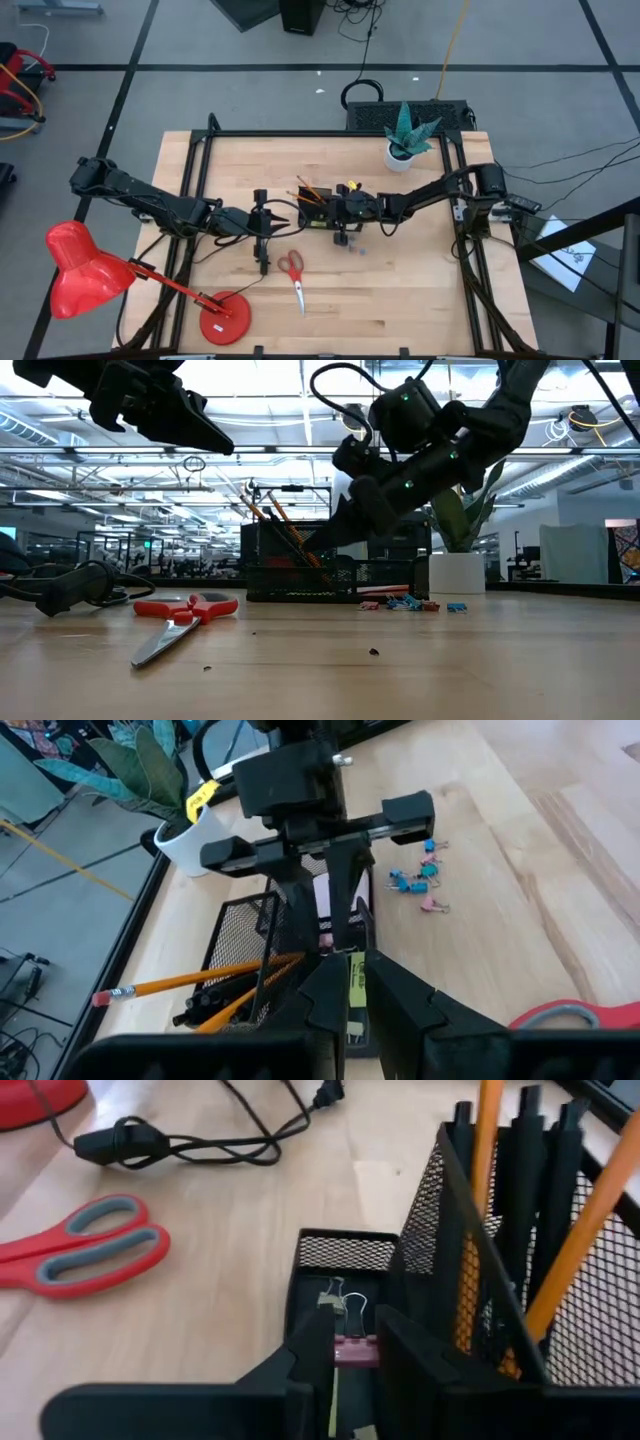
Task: Pick and place office supplies into organizer
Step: Put the pink binder clip into the black desk organizer, then adjust the blue binder clip on the table
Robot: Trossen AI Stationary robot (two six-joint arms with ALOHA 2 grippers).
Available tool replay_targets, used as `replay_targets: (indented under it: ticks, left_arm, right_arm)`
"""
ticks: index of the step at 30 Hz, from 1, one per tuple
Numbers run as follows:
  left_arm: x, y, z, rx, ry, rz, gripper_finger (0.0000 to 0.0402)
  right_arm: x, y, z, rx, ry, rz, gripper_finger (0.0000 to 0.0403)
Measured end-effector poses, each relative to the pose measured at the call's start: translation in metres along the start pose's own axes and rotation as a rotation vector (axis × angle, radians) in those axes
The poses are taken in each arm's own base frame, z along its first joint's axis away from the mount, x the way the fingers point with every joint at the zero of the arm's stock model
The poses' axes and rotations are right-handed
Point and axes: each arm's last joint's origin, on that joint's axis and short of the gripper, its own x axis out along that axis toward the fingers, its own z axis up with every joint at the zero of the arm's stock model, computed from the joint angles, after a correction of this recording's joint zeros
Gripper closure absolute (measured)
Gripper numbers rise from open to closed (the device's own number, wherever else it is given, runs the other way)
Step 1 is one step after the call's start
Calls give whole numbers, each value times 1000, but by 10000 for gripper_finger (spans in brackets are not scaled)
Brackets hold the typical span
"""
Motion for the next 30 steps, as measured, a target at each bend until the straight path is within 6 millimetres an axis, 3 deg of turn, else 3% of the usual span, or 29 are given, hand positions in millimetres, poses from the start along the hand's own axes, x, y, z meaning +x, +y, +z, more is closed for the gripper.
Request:
replay_targets:
  ticks: [16, 23, 27, 30]
  left_arm:
    - [0, 0, 0, -2, 4, -1, 355]
    - [0, -1, -2, -1, 23, -5, 355]
    - [0, -1, -4, 2, 39, -9, 355]
    - [0, -1, -4, 2, 37, -11, 355]
  right_arm:
    - [-4, 0, 6, 11, -26, -1, 290]
    - [-43, 29, 26, -165, 59, 91, 289]
    - [-68, 43, 22, -316, 210, 164, 289]
    - [-74, 47, 17, -354, 274, 189, 289]
